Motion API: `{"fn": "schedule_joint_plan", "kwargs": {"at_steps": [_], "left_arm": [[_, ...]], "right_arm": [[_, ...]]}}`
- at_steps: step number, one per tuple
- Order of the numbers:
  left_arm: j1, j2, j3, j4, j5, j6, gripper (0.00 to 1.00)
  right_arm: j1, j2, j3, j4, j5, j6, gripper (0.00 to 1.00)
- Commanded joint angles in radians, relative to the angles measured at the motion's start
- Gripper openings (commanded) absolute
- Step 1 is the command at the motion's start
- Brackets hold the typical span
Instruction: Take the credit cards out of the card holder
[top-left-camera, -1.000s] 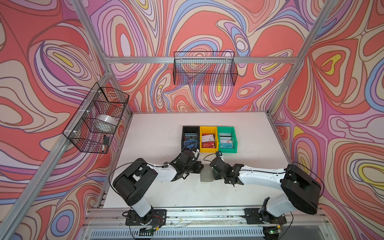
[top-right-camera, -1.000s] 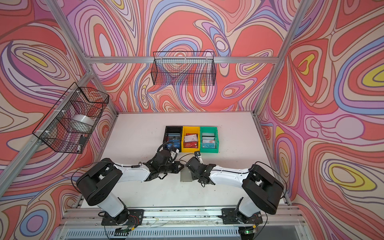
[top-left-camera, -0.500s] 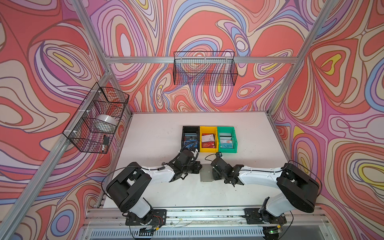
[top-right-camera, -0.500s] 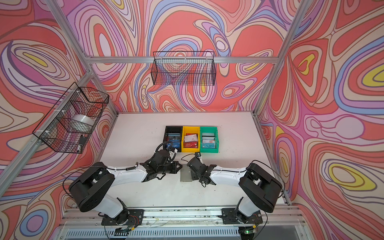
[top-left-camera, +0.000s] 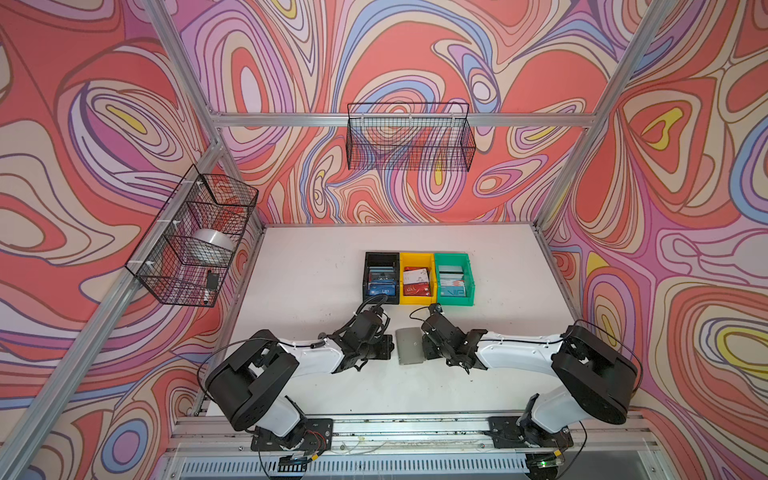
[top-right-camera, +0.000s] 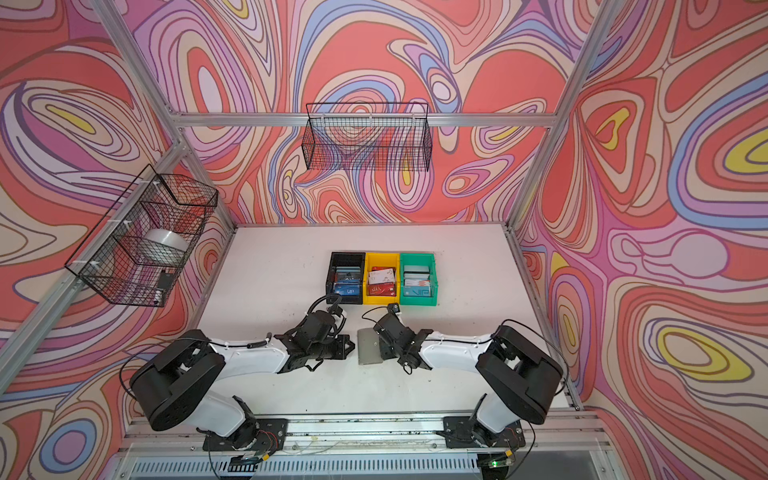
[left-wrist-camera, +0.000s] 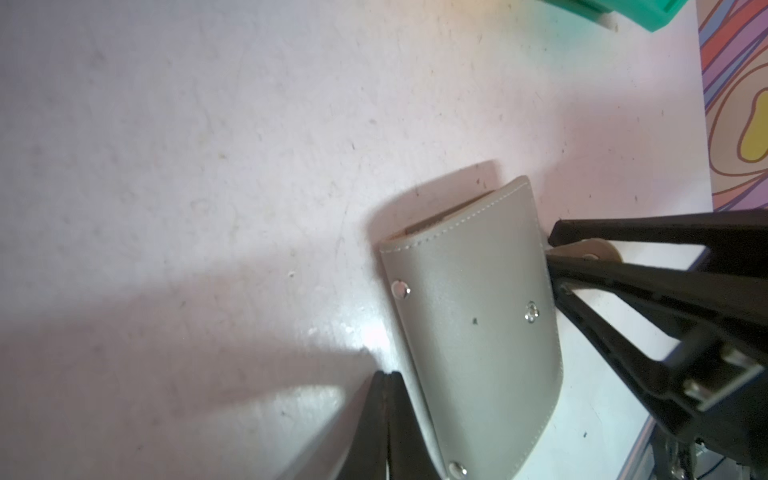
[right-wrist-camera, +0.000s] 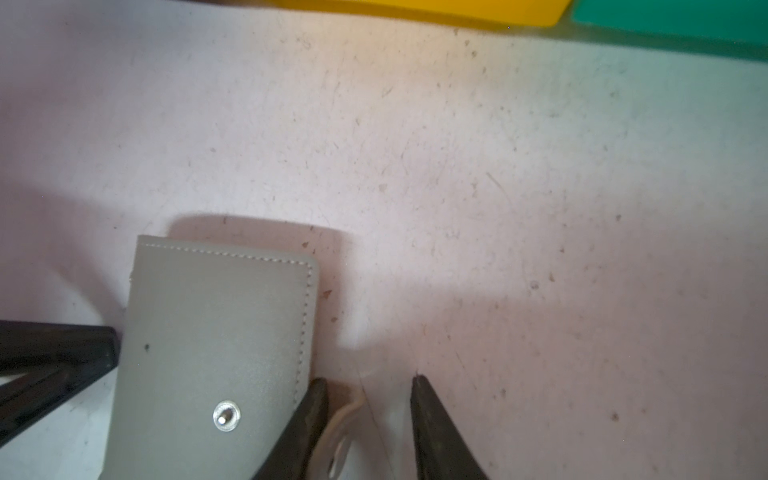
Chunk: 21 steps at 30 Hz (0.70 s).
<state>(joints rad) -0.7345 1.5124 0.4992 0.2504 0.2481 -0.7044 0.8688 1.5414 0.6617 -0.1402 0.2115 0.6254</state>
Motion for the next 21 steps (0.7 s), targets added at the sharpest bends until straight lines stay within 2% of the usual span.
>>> {"fn": "schedule_joint_plan", "kwargs": {"at_steps": [1, 10, 21], "left_arm": [[-0.01, 0.01, -0.004, -0.037, -0.026, -0.015, 0.06], [-0.041, 0.113, 0.089, 0.006, 0.013, -0.01, 0.06], [-0.044, 0.13, 0.096, 0.013, 0.025, -0.009, 0.06]], "right_arm": [[-0.005, 0.004, -0.019, 0.004, -0.031, -0.008, 0.36], [-0.005, -0.033, -0.01, 0.027, -0.082, -0.021, 0.36], [-0.005, -0.128, 0.011, 0.022, -0.105, -0.061, 0.37]]}}
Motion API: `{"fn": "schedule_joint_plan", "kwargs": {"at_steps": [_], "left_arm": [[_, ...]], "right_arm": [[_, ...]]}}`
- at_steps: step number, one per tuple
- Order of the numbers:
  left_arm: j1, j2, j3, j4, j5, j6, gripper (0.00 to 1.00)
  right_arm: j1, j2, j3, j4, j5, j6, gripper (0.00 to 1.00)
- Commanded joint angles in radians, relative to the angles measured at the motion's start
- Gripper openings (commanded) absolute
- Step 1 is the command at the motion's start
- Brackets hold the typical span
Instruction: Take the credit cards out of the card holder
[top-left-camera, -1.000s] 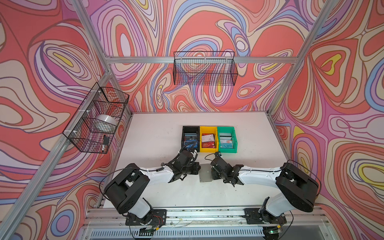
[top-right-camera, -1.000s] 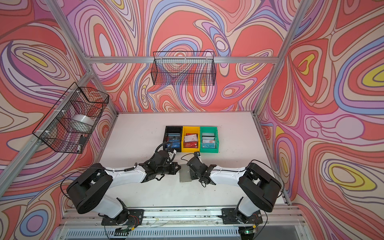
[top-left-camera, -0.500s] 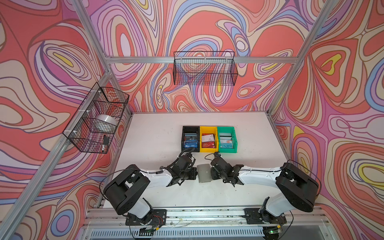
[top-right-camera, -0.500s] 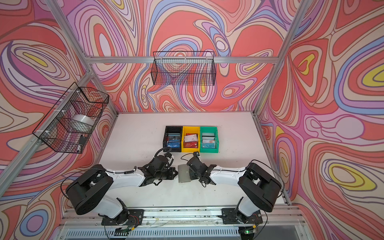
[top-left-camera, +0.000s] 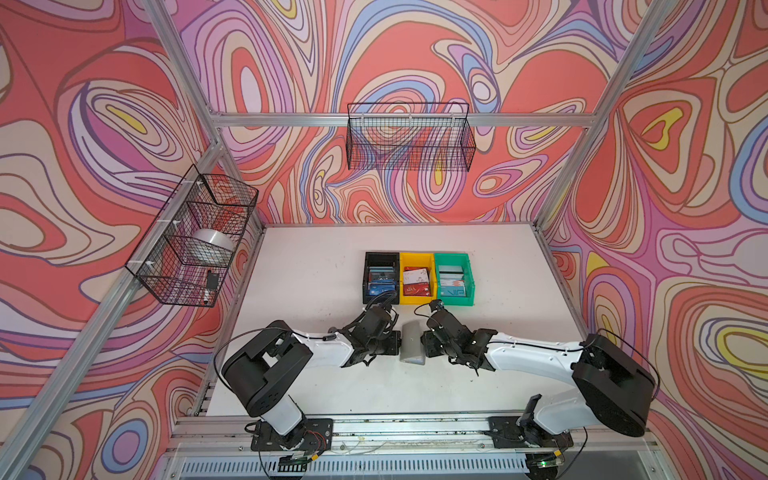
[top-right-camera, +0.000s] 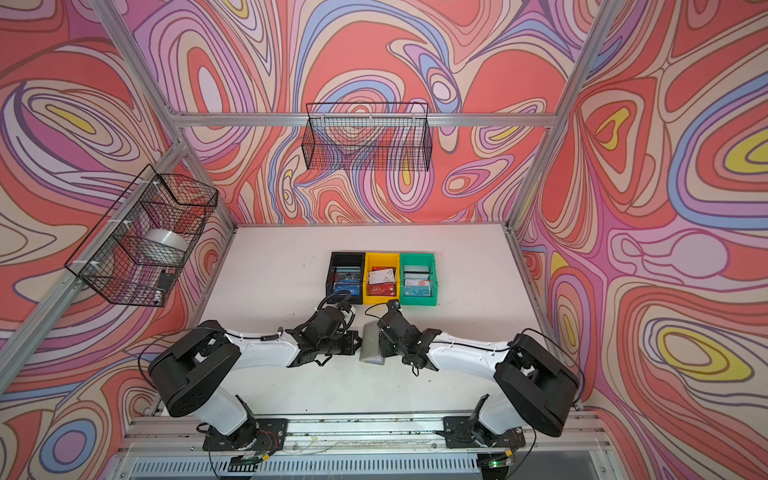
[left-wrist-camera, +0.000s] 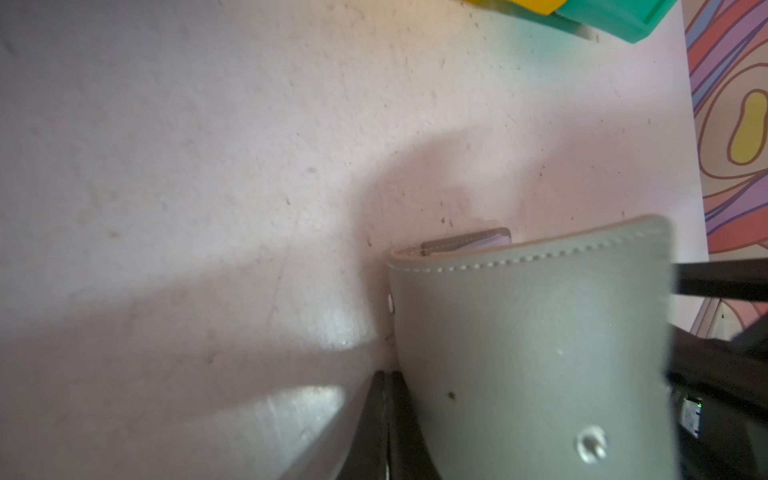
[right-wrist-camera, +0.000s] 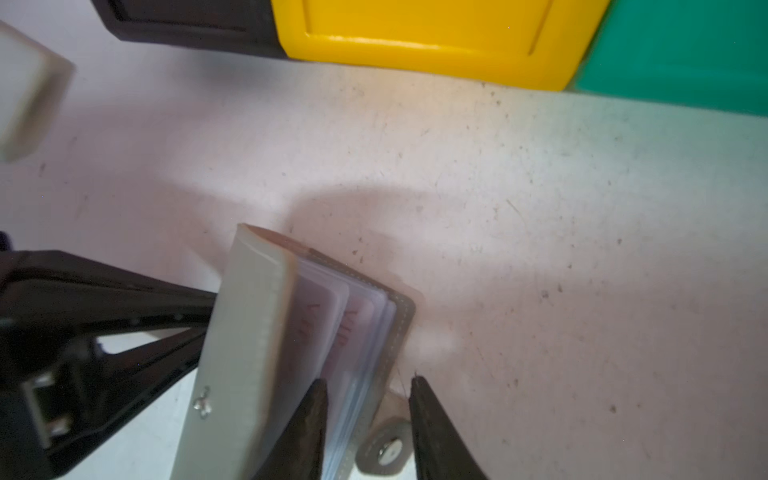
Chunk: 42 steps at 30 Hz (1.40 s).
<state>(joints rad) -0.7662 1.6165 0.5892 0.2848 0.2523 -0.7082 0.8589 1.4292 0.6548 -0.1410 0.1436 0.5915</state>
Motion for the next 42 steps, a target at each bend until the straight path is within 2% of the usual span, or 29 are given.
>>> {"fn": "schedule_joint_plan", "kwargs": {"at_steps": [1, 8, 13, 20, 25, 30, 37, 42], "left_arm": [[-0.012, 0.027, 0.007, -0.021, 0.02, -0.006, 0.06], [-0.013, 0.022, 0.014, -0.039, 0.026, 0.001, 0.06], [-0.013, -0.013, 0.004, -0.077, 0.007, 0.015, 0.06], [-0.012, -0.148, 0.054, -0.352, -0.078, 0.102, 0.05], [-0.009, -0.251, 0.087, -0.521, -0.145, 0.145, 0.04], [0.01, -0.339, 0.104, -0.574, -0.123, 0.134, 0.04], [0.099, -0.456, 0.096, -0.586, -0.039, 0.111, 0.02], [0.11, -0.453, 0.103, -0.526, -0.03, 0.107, 0.02]], "right_arm": [[0.005, -0.012, 0.024, 0.018, -0.042, -0.034, 0.37], [0.005, 0.082, 0.078, 0.05, -0.119, -0.05, 0.38], [0.005, 0.098, 0.083, 0.067, -0.125, -0.04, 0.38], [0.005, 0.075, 0.077, 0.044, -0.111, -0.047, 0.37], [0.005, 0.072, 0.076, 0.073, -0.16, -0.066, 0.37], [0.005, 0.113, 0.096, 0.133, -0.241, -0.078, 0.37], [0.005, 0.189, 0.114, 0.18, -0.321, -0.053, 0.37], [0.006, 0.24, 0.112, 0.191, -0.354, -0.036, 0.37]]}}
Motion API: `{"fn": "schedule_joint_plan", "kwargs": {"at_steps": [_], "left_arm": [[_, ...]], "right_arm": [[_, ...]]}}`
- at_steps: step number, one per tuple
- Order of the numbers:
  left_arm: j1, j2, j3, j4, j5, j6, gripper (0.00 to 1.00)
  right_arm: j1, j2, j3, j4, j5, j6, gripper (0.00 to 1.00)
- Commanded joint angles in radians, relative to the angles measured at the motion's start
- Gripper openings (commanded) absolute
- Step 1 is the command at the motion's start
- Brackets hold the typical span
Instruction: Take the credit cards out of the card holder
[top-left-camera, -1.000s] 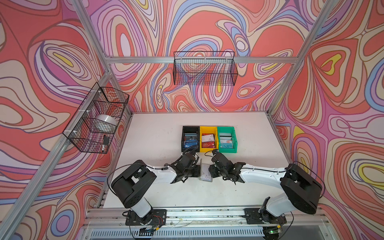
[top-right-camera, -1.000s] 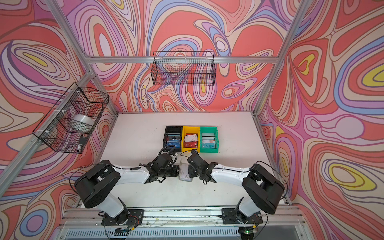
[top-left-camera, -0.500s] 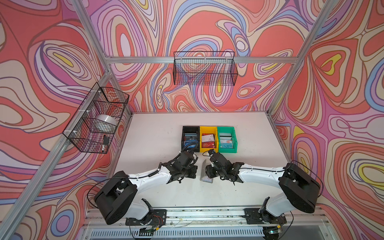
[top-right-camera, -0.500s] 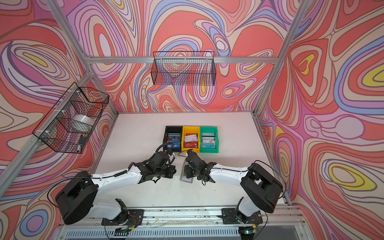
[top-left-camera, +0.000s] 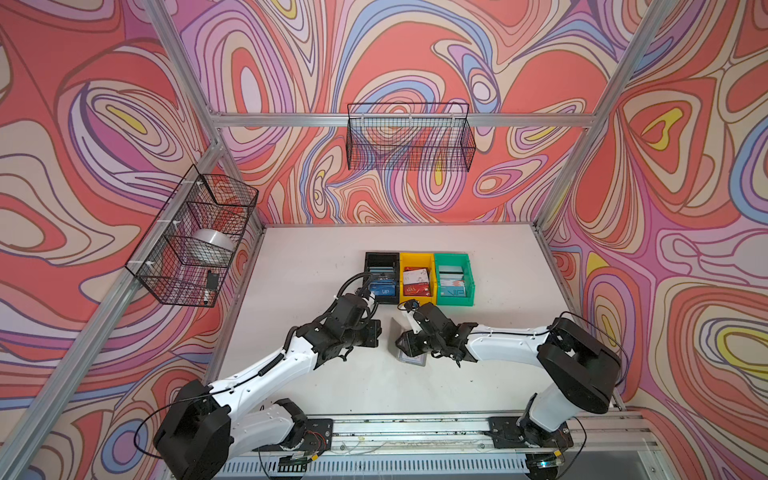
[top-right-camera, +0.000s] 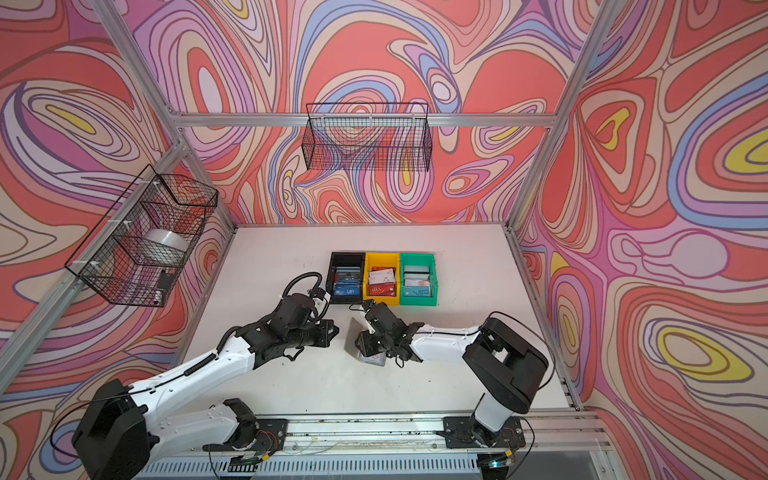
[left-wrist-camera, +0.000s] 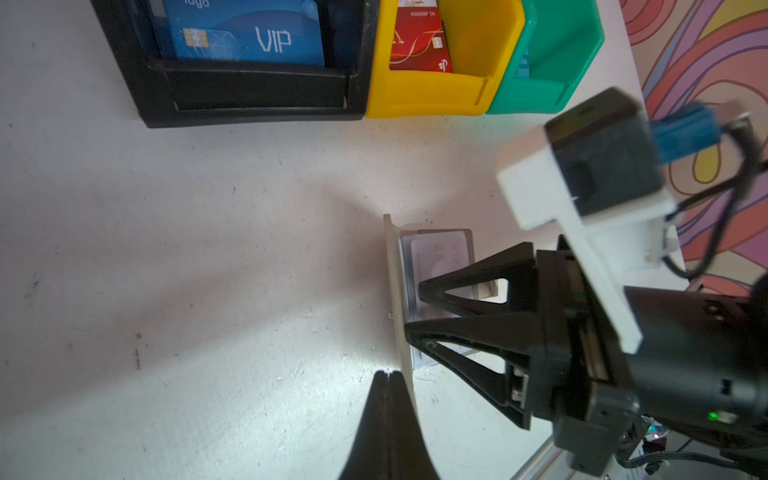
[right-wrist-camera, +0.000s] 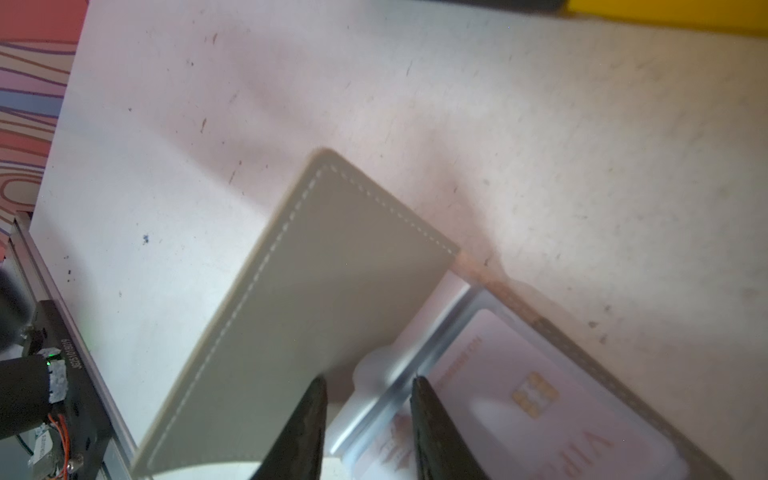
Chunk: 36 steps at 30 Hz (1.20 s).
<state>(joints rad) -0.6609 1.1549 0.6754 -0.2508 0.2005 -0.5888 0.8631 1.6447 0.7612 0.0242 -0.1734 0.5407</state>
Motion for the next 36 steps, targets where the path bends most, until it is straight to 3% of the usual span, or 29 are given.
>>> {"fn": "schedule_joint_plan", "kwargs": {"at_steps": [1, 7, 22, 29, 36], "left_arm": [[0.006, 0.028, 0.021, 0.035, 0.036, -0.017, 0.02], [0.006, 0.201, 0.071, 0.157, 0.153, -0.052, 0.0], [0.02, 0.342, 0.027, 0.23, 0.139, -0.091, 0.0], [0.02, 0.406, 0.026, 0.229, 0.142, -0.118, 0.0], [0.02, 0.391, -0.001, 0.238, 0.128, -0.131, 0.0]], "right_arm": [[0.001, 0.032, 0.003, 0.029, -0.039, 0.019, 0.37], [0.001, 0.069, 0.026, -0.005, -0.03, 0.011, 0.37], [0.001, -0.044, -0.057, -0.001, 0.023, 0.04, 0.36], [-0.001, -0.138, -0.011, -0.156, 0.064, 0.009, 0.37], [0.0, -0.162, -0.029, -0.185, 0.111, 0.037, 0.37]]}}
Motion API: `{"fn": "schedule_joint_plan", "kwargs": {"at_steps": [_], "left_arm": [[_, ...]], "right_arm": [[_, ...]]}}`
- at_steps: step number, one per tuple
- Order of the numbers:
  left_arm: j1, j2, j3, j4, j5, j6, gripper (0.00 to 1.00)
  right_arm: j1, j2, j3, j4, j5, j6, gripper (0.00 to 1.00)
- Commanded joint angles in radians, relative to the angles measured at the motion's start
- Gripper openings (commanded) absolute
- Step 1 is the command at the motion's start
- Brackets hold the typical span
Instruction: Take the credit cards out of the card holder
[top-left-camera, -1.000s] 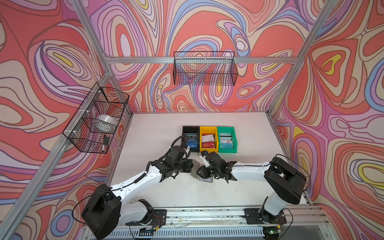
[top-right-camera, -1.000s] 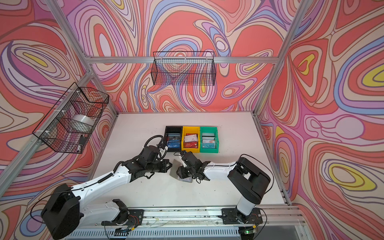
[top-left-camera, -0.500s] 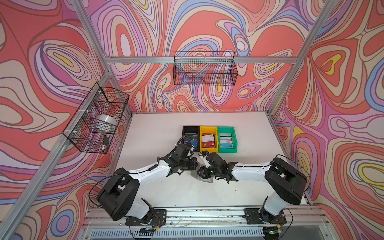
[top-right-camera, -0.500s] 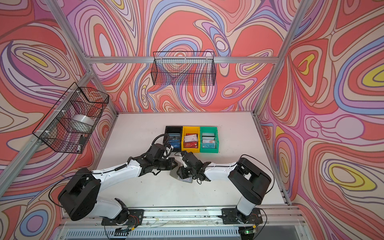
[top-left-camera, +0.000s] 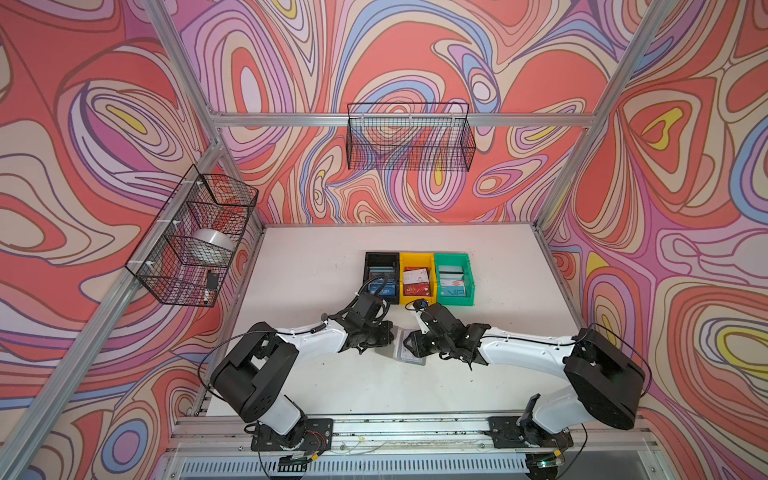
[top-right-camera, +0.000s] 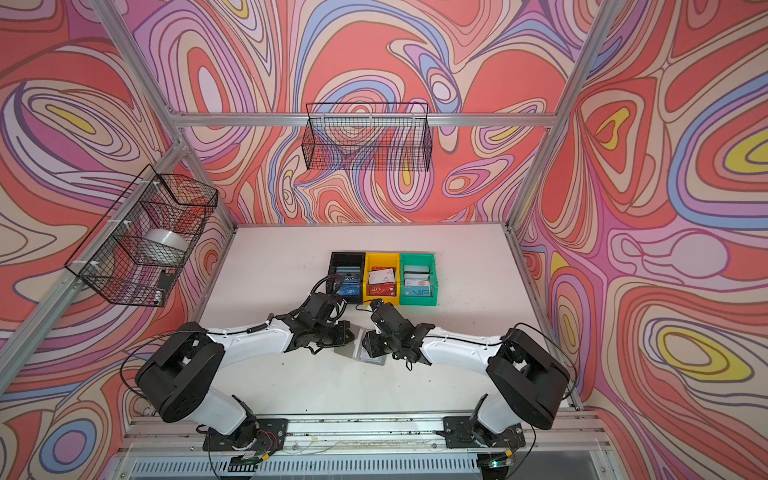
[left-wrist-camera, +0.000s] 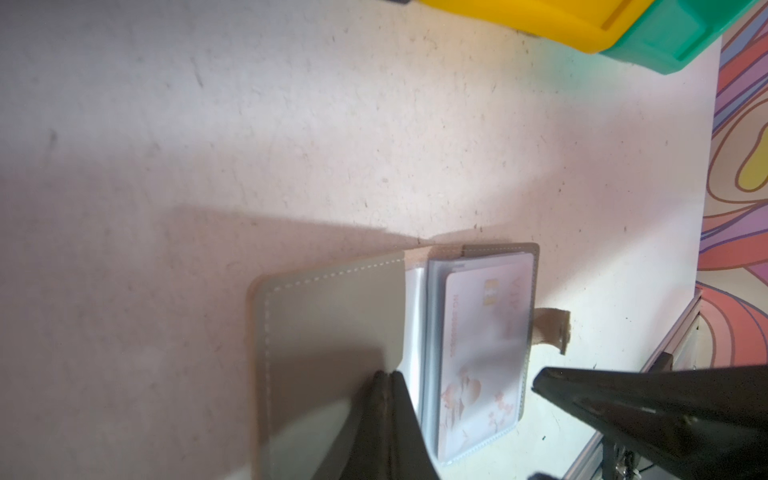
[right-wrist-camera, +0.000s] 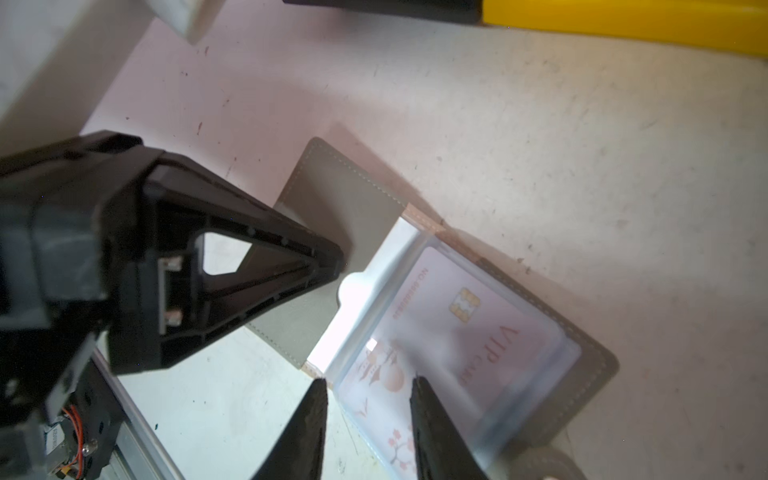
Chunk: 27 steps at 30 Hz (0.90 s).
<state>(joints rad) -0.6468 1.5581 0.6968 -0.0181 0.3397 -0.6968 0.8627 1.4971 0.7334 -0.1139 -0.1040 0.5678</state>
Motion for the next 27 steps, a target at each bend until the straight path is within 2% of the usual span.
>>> {"fn": "schedule_joint_plan", "kwargs": {"at_steps": [1, 9, 17, 23, 27], "left_arm": [[0.006, -0.012, -0.027, 0.009, -0.009, -0.026, 0.0], [0.005, -0.004, -0.075, 0.049, 0.013, -0.053, 0.0], [0.004, -0.014, -0.098, 0.097, 0.019, -0.067, 0.04], [0.001, -0.016, -0.057, 0.145, 0.109, -0.044, 0.06], [0.001, 0.004, -0.06, 0.283, 0.213, -0.094, 0.09]], "right_arm": [[0.0, -0.013, -0.007, -0.047, 0.045, 0.013, 0.37], [-0.01, 0.016, -0.027, -0.061, 0.078, 0.037, 0.35], [-0.047, 0.045, -0.046, -0.059, 0.049, 0.032, 0.33], [-0.048, 0.076, -0.032, -0.059, 0.04, 0.027, 0.32], [-0.047, 0.094, -0.026, -0.058, 0.045, 0.029, 0.3]]}}
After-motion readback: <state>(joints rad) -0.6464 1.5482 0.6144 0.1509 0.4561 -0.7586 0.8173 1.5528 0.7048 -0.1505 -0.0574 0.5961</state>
